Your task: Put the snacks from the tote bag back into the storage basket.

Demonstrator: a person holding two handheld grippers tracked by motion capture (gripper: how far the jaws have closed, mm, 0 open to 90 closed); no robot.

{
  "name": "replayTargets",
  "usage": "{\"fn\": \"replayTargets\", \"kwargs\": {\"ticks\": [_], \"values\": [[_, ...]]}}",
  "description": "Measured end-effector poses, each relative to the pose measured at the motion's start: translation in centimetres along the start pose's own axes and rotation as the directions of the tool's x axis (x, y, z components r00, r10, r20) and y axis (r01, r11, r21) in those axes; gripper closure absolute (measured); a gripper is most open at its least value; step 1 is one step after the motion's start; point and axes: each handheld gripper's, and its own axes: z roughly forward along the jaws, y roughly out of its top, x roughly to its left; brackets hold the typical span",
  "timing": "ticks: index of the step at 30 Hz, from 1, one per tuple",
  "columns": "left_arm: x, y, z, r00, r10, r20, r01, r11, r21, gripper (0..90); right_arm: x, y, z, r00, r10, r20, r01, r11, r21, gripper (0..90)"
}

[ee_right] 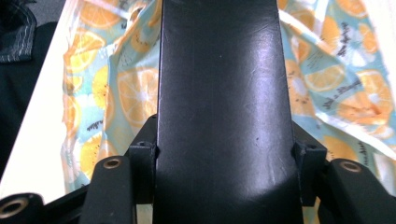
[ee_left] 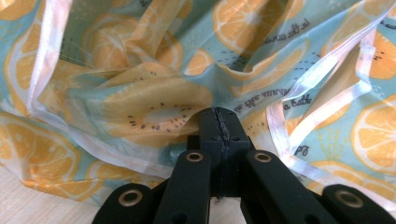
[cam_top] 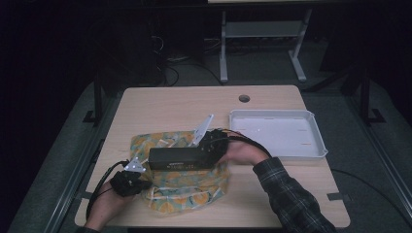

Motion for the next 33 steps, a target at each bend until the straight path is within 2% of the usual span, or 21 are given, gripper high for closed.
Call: {"fn": "replayTargets", "kwargs": {"ticks": [6,12,17,22,28,33], "values": [[0.0,-0.1,-1.2,0.9999,-0.015,0.003,0.015,0.9983,-0.056,78.9,0.4,0.4,-1.0,0.9998,0.005,0.019,-0.005,1.000,-0.015,41.8],[0.1,-0.6,-2.6,0.9997,-0.021,0.011,0.022,0.9938,-0.109,63.7,0.6,0.6,-2.0,0.9995,0.009,0.029,-0.009,1.000,-0.025,41.8],[-0.3,-0.6,-3.5,0.9997,-0.015,0.020,0.018,0.9893,-0.145,49.1,0.5,0.2,-3.1,0.9987,0.010,0.050,-0.008,0.999,-0.037,41.8],[-0.7,-0.7,-3.8,1.0000,-0.005,0.006,0.005,0.9872,-0.160,37.0,0.5,-0.6,-4.2,0.9968,0.026,0.075,-0.023,0.999,-0.038,41.9],[-1.0,-1.2,-4.7,0.9997,-0.025,0.001,0.025,0.9817,-0.189,27.7,0.3,-1.7,-5.7,0.9926,0.055,0.109,-0.050,0.998,-0.047,41.9],[-1.1,-1.7,-5.3,0.9994,-0.033,-0.013,0.029,0.9776,-0.208,24.3,0.1,-2.7,-6.7,0.9869,0.087,0.136,-0.081,0.996,-0.048,41.9]]}}
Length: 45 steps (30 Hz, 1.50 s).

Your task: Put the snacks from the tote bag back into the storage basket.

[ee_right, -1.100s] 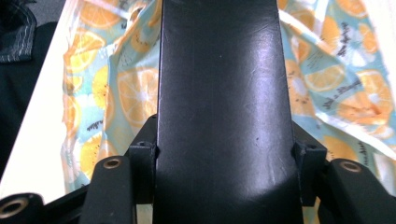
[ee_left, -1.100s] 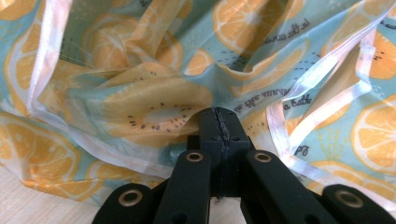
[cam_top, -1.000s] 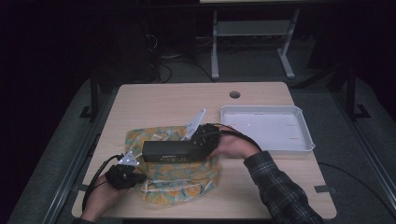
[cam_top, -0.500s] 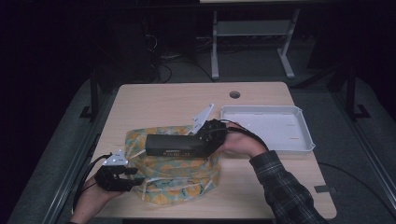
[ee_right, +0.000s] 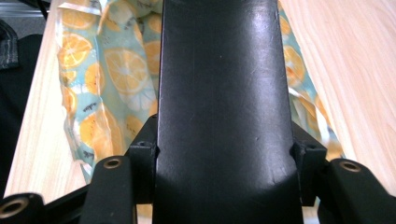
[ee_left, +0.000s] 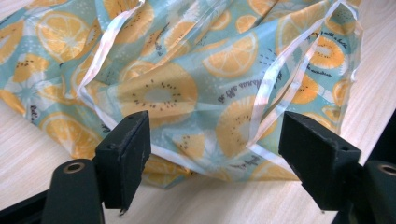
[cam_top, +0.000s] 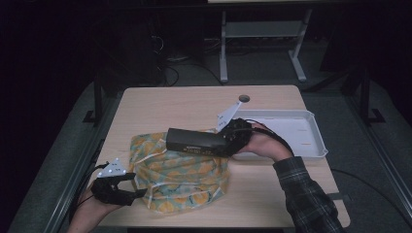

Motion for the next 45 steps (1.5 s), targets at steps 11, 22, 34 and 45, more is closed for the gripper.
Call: {"fn": "replayTargets", "kwargs": {"ticks": [11,22,34,45], "values": [[0.7,-0.9,-1.2,0.9993,-0.010,-0.035,0.010,0.9999,-0.012,23.0,-1.1,-2.8,-2.2,0.9935,0.082,0.078,-0.084,0.996,0.018,41.9],[1.4,-2.5,-1.9,0.9968,-0.001,-0.080,0.000,0.9999,-0.013,19.5,-2.4,-7.0,-4.3,0.9728,0.185,0.140,-0.189,0.982,0.016,41.9],[2.1,-4.1,-2.2,0.9935,-0.044,-0.105,0.043,0.9990,-0.013,17.2,-3.1,-11.0,-7.0,0.9252,0.305,0.226,-0.312,0.950,-0.005,42.0],[2.2,-4.3,-2.0,0.9933,-0.041,-0.108,0.041,0.9992,0.000,17.2,-3.4,-14.8,-8.6,0.8782,0.388,0.280,-0.400,0.916,-0.017,42.0]]}}
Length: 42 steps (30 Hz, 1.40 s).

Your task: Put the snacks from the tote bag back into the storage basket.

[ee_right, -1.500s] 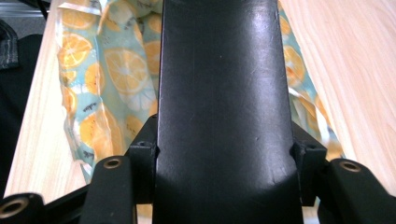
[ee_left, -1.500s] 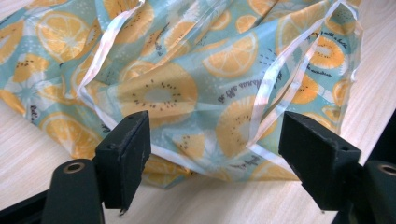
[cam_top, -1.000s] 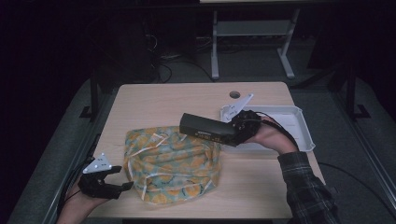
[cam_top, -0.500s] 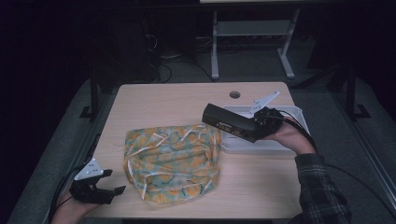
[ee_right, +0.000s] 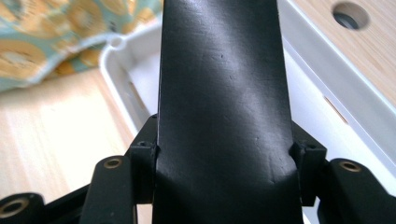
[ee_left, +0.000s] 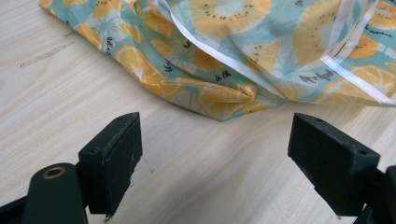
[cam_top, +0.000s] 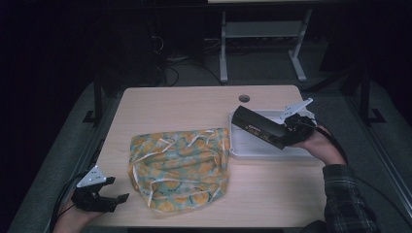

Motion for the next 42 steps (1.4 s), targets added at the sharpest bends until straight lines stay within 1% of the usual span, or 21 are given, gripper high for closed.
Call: {"fn": "replayTargets", "kwargs": {"ticks": [3,6,11,14,17,24,27,31,35,42], "values": [[0.0,0.0,0.1,1.0000,-0.001,0.001,0.001,1.0000,-0.002,17.2,-0.7,-0.7,-0.1,0.9996,0.022,0.017,-0.022,1.000,0.001,42.0],[0.1,-0.1,0.2,1.0000,-0.004,0.003,0.004,1.0000,0.005,17.2,-1.1,-1.3,0.1,0.9988,0.039,0.029,-0.039,0.999,0.018,42.0],[0.1,-0.1,0.3,1.0000,-0.003,0.001,0.003,1.0000,0.007,17.2,-1.7,-2.1,0.8,0.9976,0.049,0.049,-0.051,0.997,0.050,41.9],[0.1,-0.2,0.3,1.0000,-0.002,0.002,0.002,1.0000,0.008,17.2,-2.0,-2.6,1.3,0.9964,0.064,0.055,-0.068,0.995,0.070,41.9],[0.1,-0.2,0.3,1.0000,-0.002,0.002,0.002,1.0000,0.010,17.2,-2.2,-3.1,1.8,0.9956,0.080,0.050,-0.083,0.993,0.079,41.9],[0.1,-0.2,0.3,1.0000,-0.002,0.002,0.002,1.0000,0.010,17.3,-2.6,-3.9,2.3,0.9949,0.089,0.048,-0.093,0.991,0.094,41.8],[0.1,-0.2,0.4,1.0000,0.000,0.001,0.000,0.9999,0.010,17.2,-2.6,-4.0,2.6,0.9950,0.085,0.053,-0.090,0.989,0.114,41.7],[0.1,-0.2,0.4,1.0000,0.002,0.002,-0.002,0.9999,0.013,17.3,-2.6,-4.2,3.0,0.9951,0.085,0.049,-0.091,0.988,0.127,41.6],[0.1,-0.2,0.4,1.0000,0.001,0.003,-0.001,0.9999,0.013,17.3,-2.7,-4.4,3.1,0.9942,0.098,0.044,-0.103,0.986,0.135,41.4],[0.0,-0.2,0.4,1.0000,0.002,0.007,-0.002,0.9998,0.018,17.3,-2.8,-4.5,3.3,0.9939,0.102,0.041,-0.107,0.984,0.139,40.9]]}}
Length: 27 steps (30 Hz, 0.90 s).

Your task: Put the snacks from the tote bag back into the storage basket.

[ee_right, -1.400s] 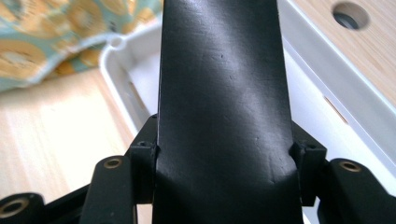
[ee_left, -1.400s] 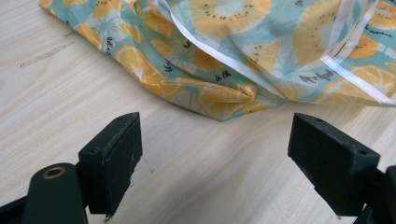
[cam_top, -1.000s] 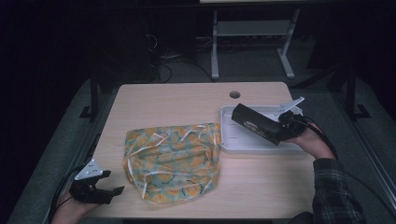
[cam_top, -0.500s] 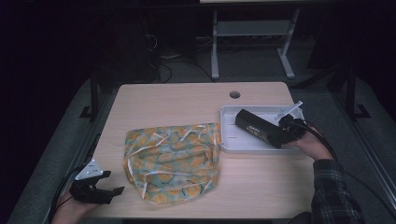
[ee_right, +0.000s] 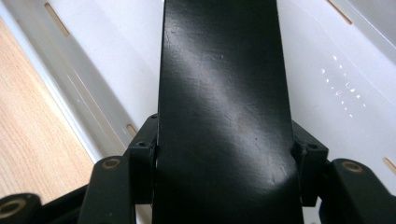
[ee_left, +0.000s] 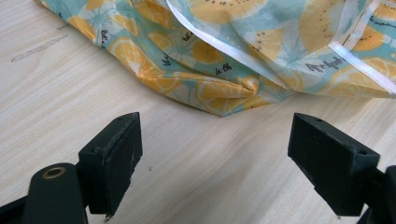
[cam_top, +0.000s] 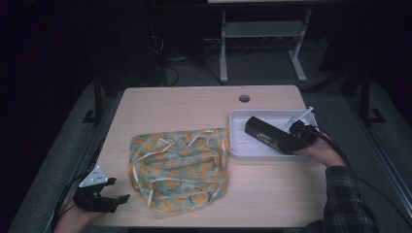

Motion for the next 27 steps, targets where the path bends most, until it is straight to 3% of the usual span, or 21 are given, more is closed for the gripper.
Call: {"fn": "replayTargets", "kwargs": {"ticks": [6,17,21,24,27], "values": [[0.0,0.0,0.0,1.0000,0.002,0.000,-0.002,1.0000,0.000,17.3,0.0,0.0,-0.2,1.0000,-0.003,-0.005,0.003,1.000,-0.006,37.6],[0.0,0.1,0.0,0.9999,0.011,-0.003,-0.011,0.9999,0.004,17.3,0.6,1.9,-2.4,0.9997,0.024,-0.004,-0.025,0.994,-0.107,28.3],[-0.1,0.1,0.1,1.0000,0.008,-0.001,-0.008,1.0000,0.006,17.3,0.6,3.1,-2.8,0.9984,0.057,-0.006,-0.057,0.989,-0.135,33.8],[-0.1,0.1,0.1,1.0000,0.006,0.000,-0.006,1.0000,0.004,17.3,0.6,4.0,-2.7,0.9976,0.069,-0.009,-0.069,0.985,-0.157,43.9],[0.0,0.1,0.2,1.0000,0.008,0.001,-0.008,1.0000,0.004,17.3,0.4,4.9,-2.2,0.9962,0.087,0.008,-0.085,0.987,-0.137,52.2]]}}
